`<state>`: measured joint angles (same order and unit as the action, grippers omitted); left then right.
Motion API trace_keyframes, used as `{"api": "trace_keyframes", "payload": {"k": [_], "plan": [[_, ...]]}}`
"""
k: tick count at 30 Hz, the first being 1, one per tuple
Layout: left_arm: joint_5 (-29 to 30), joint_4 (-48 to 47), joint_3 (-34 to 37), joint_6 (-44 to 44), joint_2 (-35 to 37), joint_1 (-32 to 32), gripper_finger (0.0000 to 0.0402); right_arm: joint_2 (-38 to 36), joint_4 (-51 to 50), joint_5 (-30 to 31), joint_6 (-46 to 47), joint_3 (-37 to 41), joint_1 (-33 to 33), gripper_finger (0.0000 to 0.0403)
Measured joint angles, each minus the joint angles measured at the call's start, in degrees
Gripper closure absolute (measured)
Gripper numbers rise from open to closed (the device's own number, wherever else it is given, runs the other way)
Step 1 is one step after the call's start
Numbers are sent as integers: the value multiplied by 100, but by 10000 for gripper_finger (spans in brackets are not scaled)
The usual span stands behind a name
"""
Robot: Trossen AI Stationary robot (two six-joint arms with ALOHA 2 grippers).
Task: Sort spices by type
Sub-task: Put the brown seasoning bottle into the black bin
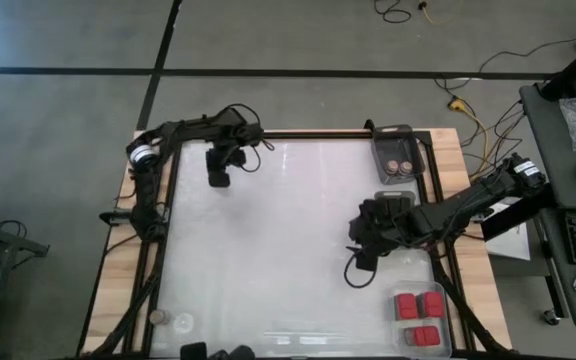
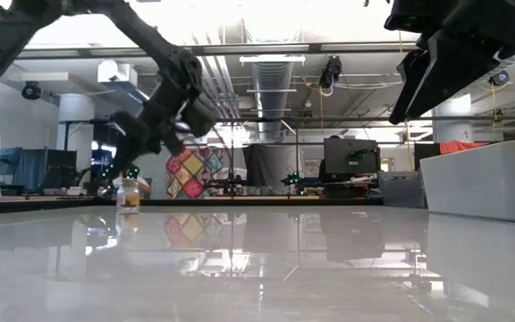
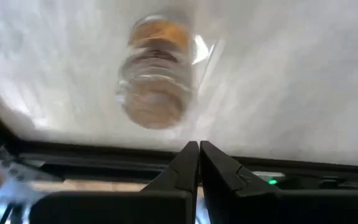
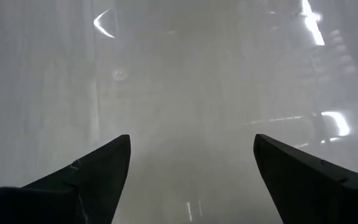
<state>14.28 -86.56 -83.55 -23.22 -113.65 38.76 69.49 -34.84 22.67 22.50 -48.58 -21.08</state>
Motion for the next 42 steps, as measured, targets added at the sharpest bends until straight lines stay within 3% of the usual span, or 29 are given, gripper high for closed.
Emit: {"api": "trace_keyframes", "payload": {"k": [2,6,10,15,29,34,42], "plan": [[-133,0,0,-36,241,-61,401,0,25,0,-66,0,76,72],[371,70,99,-63,543,67,401,0,65,1,-128,0,185,76],[911,303,168,-127,482,373,401,0,135,0,-256,0,201,77],[902,885,259,-397,234,689,401,0,132,-13,-110,0,197,70],[-57,1256,533,-194,167,598,401,0,115,-57,-104,0,199,90],[-426,1360,533,-108,167,212,401,0,119,-57,-146,0,199,86],[-1648,2057,530,-68,138,-865,401,0,132,-8,-288,0,199,72]]}}
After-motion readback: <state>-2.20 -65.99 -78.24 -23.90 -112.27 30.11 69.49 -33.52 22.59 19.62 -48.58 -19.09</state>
